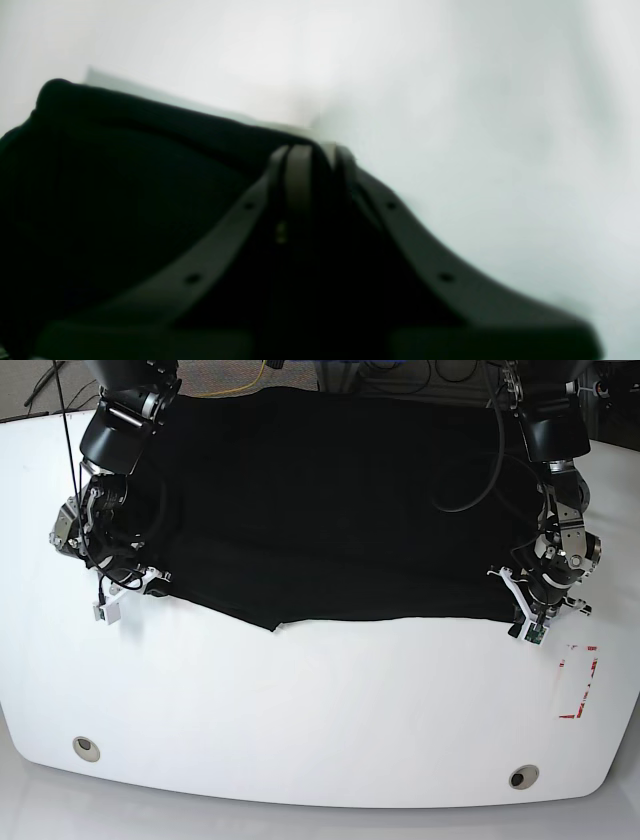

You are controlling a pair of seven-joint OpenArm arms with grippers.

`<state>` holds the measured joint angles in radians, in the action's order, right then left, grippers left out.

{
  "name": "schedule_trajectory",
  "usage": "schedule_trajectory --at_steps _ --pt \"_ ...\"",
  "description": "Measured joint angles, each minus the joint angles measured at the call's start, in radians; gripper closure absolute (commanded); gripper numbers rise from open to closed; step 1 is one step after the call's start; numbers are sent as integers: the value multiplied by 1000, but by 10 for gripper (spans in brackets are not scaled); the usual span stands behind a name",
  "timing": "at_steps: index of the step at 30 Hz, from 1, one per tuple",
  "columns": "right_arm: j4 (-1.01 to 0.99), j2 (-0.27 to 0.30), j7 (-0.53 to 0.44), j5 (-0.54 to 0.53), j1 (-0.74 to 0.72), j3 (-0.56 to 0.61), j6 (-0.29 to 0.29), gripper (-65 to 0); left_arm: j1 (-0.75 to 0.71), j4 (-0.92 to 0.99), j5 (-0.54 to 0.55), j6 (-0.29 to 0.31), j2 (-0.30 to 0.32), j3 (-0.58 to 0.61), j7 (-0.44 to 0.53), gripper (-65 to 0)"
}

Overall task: Layout the t-shirt on the table in an organized manner, then fold the t-shirt properly
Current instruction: 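Grip the folded edge with both grippers and lift it off the table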

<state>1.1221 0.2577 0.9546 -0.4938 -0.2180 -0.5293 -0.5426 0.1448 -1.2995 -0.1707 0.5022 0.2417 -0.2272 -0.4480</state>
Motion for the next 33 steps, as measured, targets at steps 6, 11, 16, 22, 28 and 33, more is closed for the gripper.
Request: schedule_trajectory --at_steps 6,11,16,22,28,33 --pt "-3 0 0 0 0 0 0 0 0 0 0 0 0 0 0 0" --pt "-2 0 0 0 0 0 0 0 0 0 0 0 0 0 0 0" --pt "54 -3 24 23 7 3 8 0 0 0 0 0 0 0 0 0" --pt "118 -3 27 23 10 5 8 0 0 0 0 0 0 0 0 0" --pt "158 -3 27 21 13 6 8 0 0 0 0 0 0 0 0 0" --pt "188 -3 27 22 23 6 9 0 0 0 0 0 0 0 0 0"
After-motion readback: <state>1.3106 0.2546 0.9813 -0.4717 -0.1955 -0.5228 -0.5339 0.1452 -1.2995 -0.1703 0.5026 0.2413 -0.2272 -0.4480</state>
